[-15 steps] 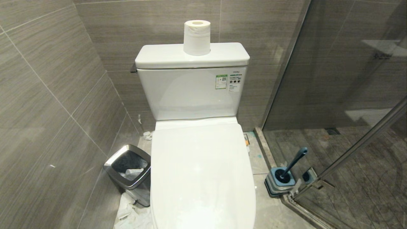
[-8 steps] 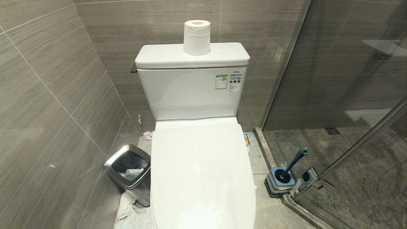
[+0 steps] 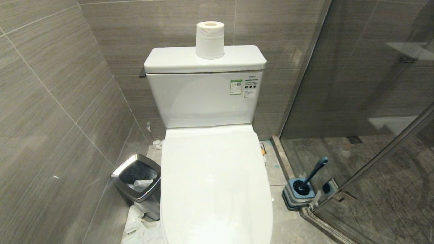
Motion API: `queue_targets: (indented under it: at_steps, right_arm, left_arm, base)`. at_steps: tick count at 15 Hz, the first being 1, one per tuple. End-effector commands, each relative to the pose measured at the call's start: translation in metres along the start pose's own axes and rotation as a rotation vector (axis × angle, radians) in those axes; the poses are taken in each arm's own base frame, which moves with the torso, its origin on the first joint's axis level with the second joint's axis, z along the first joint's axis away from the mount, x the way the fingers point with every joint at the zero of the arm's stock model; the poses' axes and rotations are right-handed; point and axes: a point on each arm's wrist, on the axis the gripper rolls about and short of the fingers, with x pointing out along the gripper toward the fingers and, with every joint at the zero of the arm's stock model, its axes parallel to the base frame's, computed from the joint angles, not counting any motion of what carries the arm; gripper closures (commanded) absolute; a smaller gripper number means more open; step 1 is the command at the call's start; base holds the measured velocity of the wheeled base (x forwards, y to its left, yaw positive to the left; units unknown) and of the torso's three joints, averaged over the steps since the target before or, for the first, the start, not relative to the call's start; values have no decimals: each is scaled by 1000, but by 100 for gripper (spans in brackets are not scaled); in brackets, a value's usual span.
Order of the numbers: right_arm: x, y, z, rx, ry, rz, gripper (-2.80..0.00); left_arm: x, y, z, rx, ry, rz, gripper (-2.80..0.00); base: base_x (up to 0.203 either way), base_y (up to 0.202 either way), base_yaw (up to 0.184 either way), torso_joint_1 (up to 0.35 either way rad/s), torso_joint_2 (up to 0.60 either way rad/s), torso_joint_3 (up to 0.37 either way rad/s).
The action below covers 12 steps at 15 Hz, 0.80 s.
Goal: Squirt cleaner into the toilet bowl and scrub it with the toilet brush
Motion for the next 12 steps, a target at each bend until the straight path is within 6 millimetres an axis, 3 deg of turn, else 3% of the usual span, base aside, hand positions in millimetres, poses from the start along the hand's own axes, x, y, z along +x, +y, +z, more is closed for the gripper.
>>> queue_targets:
  at_steps: [1, 12]
  right_arm:
    - [0, 0, 0, -1, 1, 1, 0]
    - [0, 0, 0, -1, 1, 1, 0]
  left_arm:
    - [0, 0, 0, -1, 3, 0, 0]
    - [0, 0, 0, 0, 3, 1, 0]
  base:
    - [0, 0, 0, 0, 0, 0]
    - [0, 0, 0, 0, 0, 0]
